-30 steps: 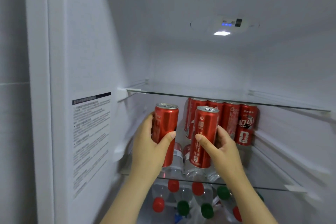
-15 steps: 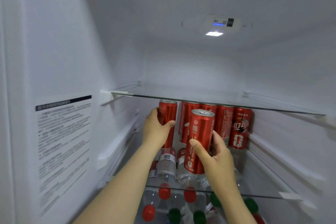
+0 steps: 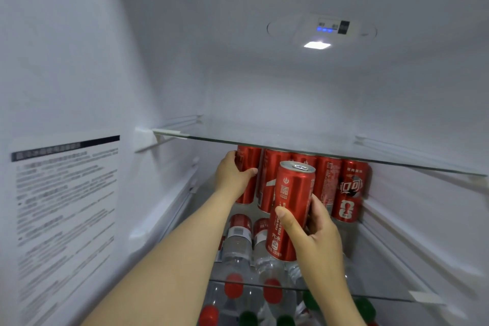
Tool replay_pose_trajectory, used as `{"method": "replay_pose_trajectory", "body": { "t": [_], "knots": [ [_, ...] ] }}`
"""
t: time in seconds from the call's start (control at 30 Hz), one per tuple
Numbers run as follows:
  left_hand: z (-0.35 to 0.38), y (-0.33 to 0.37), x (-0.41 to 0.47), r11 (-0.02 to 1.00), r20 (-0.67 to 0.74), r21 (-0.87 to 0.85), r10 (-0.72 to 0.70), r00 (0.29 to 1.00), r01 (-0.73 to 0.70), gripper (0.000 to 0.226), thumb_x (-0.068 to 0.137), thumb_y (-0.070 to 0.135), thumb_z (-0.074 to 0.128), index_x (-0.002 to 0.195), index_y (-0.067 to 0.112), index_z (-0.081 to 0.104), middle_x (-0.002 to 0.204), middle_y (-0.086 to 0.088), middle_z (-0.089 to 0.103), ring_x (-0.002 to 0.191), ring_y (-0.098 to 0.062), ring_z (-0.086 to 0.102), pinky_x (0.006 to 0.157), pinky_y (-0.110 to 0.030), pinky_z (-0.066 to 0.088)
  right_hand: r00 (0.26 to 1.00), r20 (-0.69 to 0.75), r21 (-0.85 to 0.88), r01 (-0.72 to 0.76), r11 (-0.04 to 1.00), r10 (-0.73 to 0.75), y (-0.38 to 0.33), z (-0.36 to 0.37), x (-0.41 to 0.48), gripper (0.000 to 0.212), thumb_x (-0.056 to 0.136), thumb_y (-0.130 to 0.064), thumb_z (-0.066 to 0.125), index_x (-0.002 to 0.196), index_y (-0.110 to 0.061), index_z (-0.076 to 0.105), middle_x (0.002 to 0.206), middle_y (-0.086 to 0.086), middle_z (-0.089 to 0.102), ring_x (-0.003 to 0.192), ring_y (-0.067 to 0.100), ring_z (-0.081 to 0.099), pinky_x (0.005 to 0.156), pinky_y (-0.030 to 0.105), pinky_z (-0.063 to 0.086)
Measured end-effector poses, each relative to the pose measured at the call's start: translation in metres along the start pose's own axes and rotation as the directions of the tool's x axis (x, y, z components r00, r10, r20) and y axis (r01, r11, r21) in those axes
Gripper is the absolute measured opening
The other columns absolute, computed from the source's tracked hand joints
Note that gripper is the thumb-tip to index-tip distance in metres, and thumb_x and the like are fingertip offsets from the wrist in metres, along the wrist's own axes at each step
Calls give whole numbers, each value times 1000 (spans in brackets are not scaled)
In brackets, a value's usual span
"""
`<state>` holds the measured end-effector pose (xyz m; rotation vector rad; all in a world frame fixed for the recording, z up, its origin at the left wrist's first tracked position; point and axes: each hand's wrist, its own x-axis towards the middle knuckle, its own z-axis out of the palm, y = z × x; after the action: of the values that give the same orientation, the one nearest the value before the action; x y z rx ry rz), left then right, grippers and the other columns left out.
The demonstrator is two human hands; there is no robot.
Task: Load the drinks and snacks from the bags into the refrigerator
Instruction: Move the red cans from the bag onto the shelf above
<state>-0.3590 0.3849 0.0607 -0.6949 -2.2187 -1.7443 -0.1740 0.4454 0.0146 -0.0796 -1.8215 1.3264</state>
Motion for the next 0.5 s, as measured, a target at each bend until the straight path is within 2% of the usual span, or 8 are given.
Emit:
{"method": "replay_pose_trajectory", "body": {
  "t": [0.17,0.5],
  "knots": [
    [8,-4,15,1000,22,6,-18,1000,18,60,79,21,75,131,13,48,129,-8,59,118,-25,55,101,-40,44,1000,1,18,-5,1000,5,0,0,1,40,77,-38,72,113,-46,54,101,-34,65,92,-9,64,67,9,51],
    [15,-9,25,1000,13,-10,-7,1000,8,63,78,20,76,134,13,47,130,-8,58,118,-25,55,102,-43,44,1000,-7,13,3,1000,-3,1,-1,1,43,77,-39,72,117,-42,55,102,-31,66,93,-6,65,70,12,53]
  ]
}}
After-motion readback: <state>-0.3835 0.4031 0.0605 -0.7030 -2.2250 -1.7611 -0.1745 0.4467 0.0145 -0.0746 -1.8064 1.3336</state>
